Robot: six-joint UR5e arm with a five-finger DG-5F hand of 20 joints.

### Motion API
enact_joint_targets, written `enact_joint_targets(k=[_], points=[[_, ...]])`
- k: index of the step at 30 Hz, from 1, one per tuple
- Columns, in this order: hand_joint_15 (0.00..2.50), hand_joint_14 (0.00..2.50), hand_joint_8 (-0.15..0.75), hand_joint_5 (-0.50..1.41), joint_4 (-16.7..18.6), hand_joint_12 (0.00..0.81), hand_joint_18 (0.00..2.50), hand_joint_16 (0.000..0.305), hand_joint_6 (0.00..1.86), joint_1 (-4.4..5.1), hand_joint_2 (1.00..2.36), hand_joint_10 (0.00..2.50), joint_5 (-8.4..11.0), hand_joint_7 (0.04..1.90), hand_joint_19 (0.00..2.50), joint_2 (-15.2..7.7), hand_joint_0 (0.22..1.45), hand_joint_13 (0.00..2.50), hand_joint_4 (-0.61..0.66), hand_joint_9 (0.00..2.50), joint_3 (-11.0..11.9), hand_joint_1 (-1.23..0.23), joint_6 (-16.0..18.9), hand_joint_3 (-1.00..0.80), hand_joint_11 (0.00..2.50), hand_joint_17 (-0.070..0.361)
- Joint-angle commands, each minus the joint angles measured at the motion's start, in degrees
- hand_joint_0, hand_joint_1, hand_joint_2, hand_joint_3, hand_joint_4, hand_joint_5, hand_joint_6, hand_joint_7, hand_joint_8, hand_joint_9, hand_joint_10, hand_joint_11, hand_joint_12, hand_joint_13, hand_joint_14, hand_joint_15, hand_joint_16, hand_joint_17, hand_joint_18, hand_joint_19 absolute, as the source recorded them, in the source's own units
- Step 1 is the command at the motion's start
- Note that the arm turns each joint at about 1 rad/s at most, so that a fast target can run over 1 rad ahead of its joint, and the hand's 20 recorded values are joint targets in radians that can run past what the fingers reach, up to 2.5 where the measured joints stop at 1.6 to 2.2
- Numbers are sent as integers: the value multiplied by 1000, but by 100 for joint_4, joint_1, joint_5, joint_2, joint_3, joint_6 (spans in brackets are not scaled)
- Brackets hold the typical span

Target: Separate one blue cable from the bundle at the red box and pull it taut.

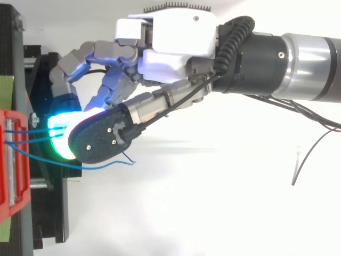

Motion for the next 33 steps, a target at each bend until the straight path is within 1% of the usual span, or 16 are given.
enact_joint_targets(k=[1,3,6,7,9,15,18,19,20,22,25,27,28,29,31,33], points=[[635,23,307,-170,16,410,898,48,875,0,1019,23,0,1162,779,0,629,896,22,977,2,-831,0,-158,1188,108],[631,22,305,-176,7,412,883,48,877,0,1018,23,0,1167,763,0,660,884,12,963,2,-885,0,-210,1173,108],[626,23,305,-185,-2,415,880,48,882,0,1011,22,0,1161,744,0,704,875,30,946,2,-901,0,-349,1180,108],[631,22,305,-187,-2,414,881,48,882,9,1005,24,0,1169,734,0,726,870,40,935,2,-905,0,-428,1180,109],[632,23,310,-187,-2,413,881,48,885,9,1000,24,0,1178,726,0,749,870,57,933,2,-910,0,-500,1166,109],[624,22,306,-183,-2,405,888,48,887,18,1000,24,0,1157,720,0,753,874,95,937,2,-898,0,-500,1160,107],[633,22,312,-177,-2,406,894,47,886,18,1000,23,0,1151,730,0,690,887,110,955,2,-881,0,-500,1170,106],[628,24,311,-176,-2,405,895,47,885,18,1000,23,0,1158,737,0,640,896,113,968,2,-858,0,-500,1175,106],[630,22,310,-175,-2,407,899,48,885,18,1000,23,0,1152,748,0,616,897,115,971,2,-845,0,-500,1180,107],[632,23,323,-172,7,417,925,50,884,18,1000,22,0,1139,745,0,548,910,112,985,2,-790,0,-500,1183,112],[632,22,338,-169,7,430,952,53,883,18,1000,23,0,1107,738,0,504,925,113,1009,2,-712,0,-500,1192,118],[629,21,341,-168,7,430,960,53,879,18,1000,21,0,1093,744,0,498,930,110,1017,11,-669,0,-500,1195,119],[633,21,337,-167,7,429,957,52,876,18,1000,21,0,1078,748,0,507,932,110,1024,11,-620,0,-500,1185,118],[630,21,334,-167,7,427,957,52,876,18,1000,21,0,1072,748,0,511,934,110,1024,11,-616,0,-500,1187,117],[635,24,314,-165,7,409,931,48,865,18,1000,22,0,1092,770,0,576,926,95,1024,11,-570,0,-500,1195,109],[639,23,310,-162,7,409,926,47,860,18,1000,22,0,1112,775,0,620,933,77,1023,11,-587,-9,-500,1188,107]])
